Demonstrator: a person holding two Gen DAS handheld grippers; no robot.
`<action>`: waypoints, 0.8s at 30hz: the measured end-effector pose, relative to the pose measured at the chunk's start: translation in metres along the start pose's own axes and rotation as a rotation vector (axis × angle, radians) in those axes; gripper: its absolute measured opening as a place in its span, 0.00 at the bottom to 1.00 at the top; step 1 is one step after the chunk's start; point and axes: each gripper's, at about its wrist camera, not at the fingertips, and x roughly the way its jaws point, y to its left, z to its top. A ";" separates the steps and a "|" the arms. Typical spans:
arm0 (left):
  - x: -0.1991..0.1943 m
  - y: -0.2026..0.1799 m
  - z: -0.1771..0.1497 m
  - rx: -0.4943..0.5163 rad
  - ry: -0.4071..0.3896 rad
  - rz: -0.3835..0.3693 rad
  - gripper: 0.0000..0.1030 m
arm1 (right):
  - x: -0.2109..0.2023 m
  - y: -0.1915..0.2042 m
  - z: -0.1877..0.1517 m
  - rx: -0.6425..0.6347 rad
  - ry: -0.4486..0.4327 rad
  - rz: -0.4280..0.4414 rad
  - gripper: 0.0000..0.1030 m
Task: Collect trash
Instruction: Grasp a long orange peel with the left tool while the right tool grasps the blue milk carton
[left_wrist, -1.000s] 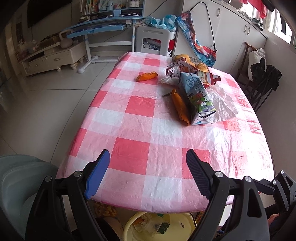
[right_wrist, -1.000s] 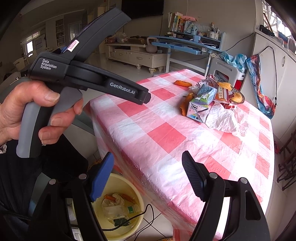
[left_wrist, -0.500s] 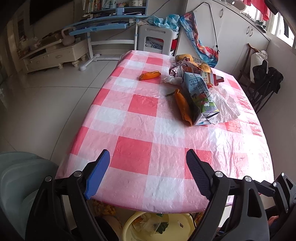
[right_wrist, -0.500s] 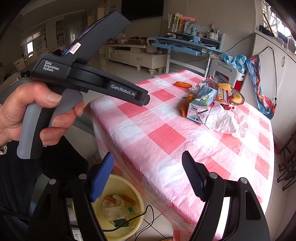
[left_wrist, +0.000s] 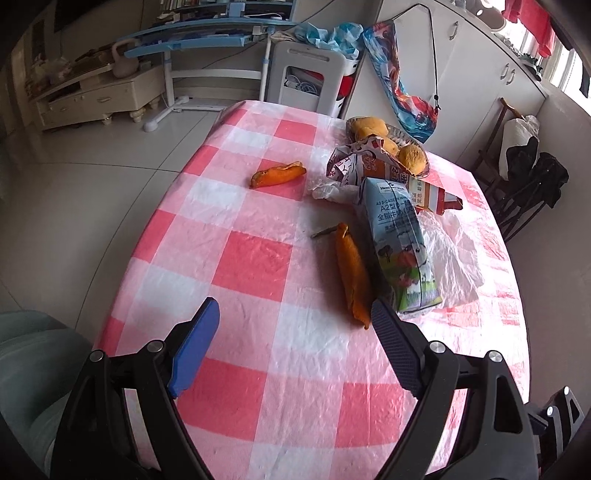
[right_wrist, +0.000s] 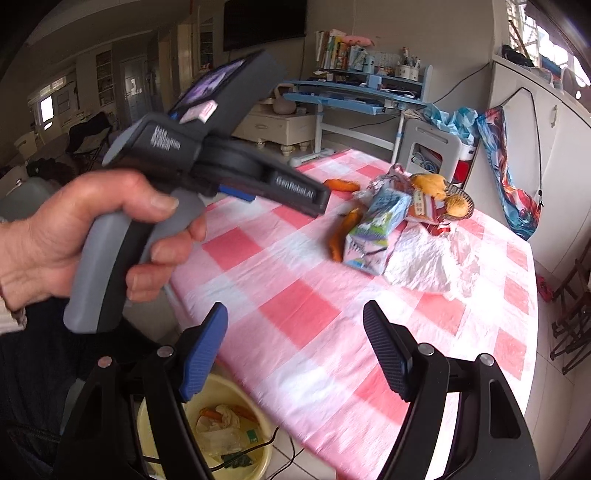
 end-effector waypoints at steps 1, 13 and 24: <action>0.006 -0.003 0.004 0.006 0.007 -0.003 0.79 | 0.002 -0.004 0.004 0.010 -0.006 -0.003 0.70; 0.061 -0.020 0.027 0.028 0.097 -0.012 0.70 | 0.029 -0.034 0.021 0.062 -0.003 -0.019 0.70; 0.063 -0.029 0.031 0.103 0.135 -0.087 0.16 | 0.050 -0.034 0.027 0.059 0.037 -0.024 0.70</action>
